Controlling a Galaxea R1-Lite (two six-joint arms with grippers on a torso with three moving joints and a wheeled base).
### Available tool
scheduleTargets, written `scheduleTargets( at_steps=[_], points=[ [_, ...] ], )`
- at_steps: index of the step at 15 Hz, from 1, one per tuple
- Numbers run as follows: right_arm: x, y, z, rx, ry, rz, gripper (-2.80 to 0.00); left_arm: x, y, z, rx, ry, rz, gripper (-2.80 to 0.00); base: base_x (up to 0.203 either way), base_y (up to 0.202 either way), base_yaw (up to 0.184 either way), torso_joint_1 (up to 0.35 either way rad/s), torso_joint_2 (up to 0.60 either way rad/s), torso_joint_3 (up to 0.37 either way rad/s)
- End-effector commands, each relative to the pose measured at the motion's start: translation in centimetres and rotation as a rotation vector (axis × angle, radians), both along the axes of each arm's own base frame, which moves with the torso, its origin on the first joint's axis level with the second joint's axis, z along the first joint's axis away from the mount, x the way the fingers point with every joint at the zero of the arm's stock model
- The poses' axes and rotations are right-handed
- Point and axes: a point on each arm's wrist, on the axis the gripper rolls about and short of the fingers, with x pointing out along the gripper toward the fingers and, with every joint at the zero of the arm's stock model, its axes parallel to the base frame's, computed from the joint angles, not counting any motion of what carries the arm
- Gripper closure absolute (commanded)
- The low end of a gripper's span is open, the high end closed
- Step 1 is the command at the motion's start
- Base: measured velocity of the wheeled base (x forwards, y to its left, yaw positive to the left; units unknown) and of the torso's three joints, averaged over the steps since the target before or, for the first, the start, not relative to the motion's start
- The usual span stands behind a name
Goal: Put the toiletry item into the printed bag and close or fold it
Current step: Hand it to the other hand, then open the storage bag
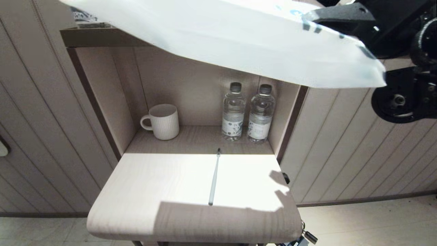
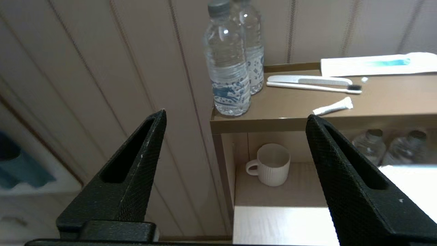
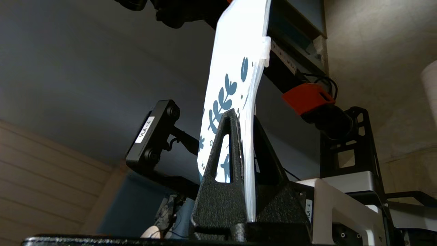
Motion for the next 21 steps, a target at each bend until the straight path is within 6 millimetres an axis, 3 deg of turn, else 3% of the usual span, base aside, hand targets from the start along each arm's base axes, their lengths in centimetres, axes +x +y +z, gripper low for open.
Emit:
scheduleTargets(
  at_steps=[1, 3, 4, 7, 9, 12, 14, 17, 21],
  points=[
    [-1.7, -1.0, 1.1, -0.018, -0.086, 0.001, 0.00, -0.4, 5.2, 0.5, 0.010, 0.041, -0.083, -2.80, 0.000, 0.000, 0.000, 0.000, 0.00, 0.000],
    [-2.2, -1.4, 1.9, -0.010, -0.113, -0.010, 0.00, -0.2, 7.7, 0.5, 0.095, 0.036, -0.186, -2.80, 0.000, 0.000, 0.000, 0.000, 0.00, 0.000],
    [-2.4, -1.7, 2.4, -0.004, -0.132, -0.018, 0.00, -0.1, 8.0, 0.5, 0.141, 0.032, -0.201, -2.80, 0.000, 0.000, 0.000, 0.000, 0.00, 0.000],
    [-2.9, -2.7, 4.2, 0.015, -0.201, -0.051, 0.00, -0.7, 4.8, 0.5, 0.198, 0.028, -0.189, -2.80, 0.000, 0.000, 0.000, 0.000, 0.00, 0.000],
    [-3.6, -3.5, 5.8, 0.024, -0.239, -0.077, 0.00, -0.5, 2.5, 0.4, 0.204, 0.040, -0.065, -2.80, 0.000, 0.000, 0.000, 0.000, 0.00, 0.000],
    [-3.6, -4.9, 8.4, 0.077, -0.111, -0.156, 0.00, 1.2, -4.7, -0.8, 0.166, 0.048, 0.104, -2.80, 0.000, 0.000, 0.000, 0.000, 0.00, 0.000],
    [-3.2, -6.9, 9.8, 0.191, -0.003, -0.282, 0.00, 1.9, -7.1, -1.5, 0.069, 0.020, 0.128, -2.80, 0.000, 0.000, 0.000, 0.000, 0.00, 0.000],
    [-3.8, -9.2, 10.7, 0.281, 0.063, -0.413, 0.00, 2.2, -8.1, -2.0, -0.011, 0.001, 0.133, -2.80, 0.000, 0.000, 0.000, 0.000, 0.00, 0.000],
    [-7.7, -11.7, 12.6, 0.360, -0.024, -0.586, 0.00, 2.1, -7.8, -1.9, -0.037, -0.018, 0.131, -2.80, 0.000, 0.000, 0.000, 0.000, 0.00, 0.000]
  ],
)
